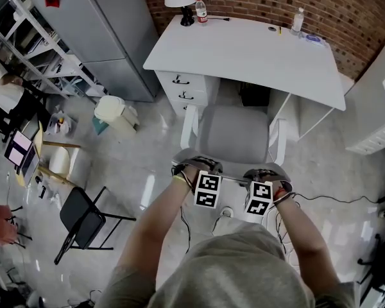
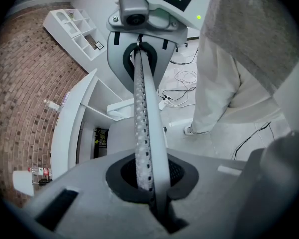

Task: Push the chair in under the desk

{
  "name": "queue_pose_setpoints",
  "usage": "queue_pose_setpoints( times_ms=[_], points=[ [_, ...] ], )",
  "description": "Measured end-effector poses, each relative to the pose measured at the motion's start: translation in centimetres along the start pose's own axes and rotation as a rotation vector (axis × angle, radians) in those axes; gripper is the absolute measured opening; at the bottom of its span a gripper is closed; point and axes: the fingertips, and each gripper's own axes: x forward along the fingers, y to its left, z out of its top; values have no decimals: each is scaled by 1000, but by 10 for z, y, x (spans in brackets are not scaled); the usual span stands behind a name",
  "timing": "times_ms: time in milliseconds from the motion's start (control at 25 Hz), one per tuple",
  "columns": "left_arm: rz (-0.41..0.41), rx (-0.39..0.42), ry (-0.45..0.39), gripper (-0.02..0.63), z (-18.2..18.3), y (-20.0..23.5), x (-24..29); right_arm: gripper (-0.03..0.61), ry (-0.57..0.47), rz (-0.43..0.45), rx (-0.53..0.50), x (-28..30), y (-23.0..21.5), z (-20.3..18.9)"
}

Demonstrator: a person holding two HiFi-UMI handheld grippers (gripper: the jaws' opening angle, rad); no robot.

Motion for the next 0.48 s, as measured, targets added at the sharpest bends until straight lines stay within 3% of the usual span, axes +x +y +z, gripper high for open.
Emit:
queue_pose_setpoints(
  times_ms=[480],
  points=[
    [9, 25, -7, 18, -8, 31, 8, 9, 8, -8, 16, 8, -29, -5]
  ],
)
